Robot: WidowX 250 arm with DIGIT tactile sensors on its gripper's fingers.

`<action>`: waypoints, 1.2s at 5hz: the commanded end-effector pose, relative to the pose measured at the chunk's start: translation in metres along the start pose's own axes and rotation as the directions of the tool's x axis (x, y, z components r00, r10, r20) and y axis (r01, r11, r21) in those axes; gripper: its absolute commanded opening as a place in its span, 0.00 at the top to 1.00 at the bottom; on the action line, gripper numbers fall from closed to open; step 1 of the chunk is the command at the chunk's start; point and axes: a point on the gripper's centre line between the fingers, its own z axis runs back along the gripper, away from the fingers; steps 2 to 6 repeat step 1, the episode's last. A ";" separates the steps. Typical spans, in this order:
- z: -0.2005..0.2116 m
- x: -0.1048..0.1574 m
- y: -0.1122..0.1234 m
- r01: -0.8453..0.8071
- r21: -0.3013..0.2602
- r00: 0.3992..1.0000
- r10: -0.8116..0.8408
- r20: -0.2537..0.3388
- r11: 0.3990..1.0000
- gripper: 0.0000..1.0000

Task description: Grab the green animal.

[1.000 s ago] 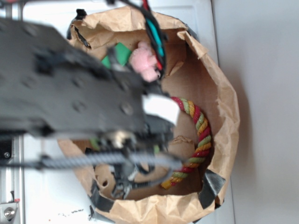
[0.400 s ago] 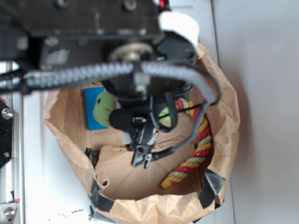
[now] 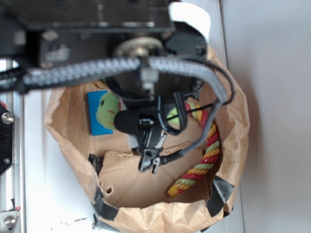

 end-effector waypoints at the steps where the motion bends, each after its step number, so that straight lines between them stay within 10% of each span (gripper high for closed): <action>1: 0.021 0.002 -0.006 0.010 0.003 0.996 -0.010 0.088 1.000 1.00; 6: 0.021 0.002 -0.006 0.010 0.003 0.996 -0.010 0.088 1.000 1.00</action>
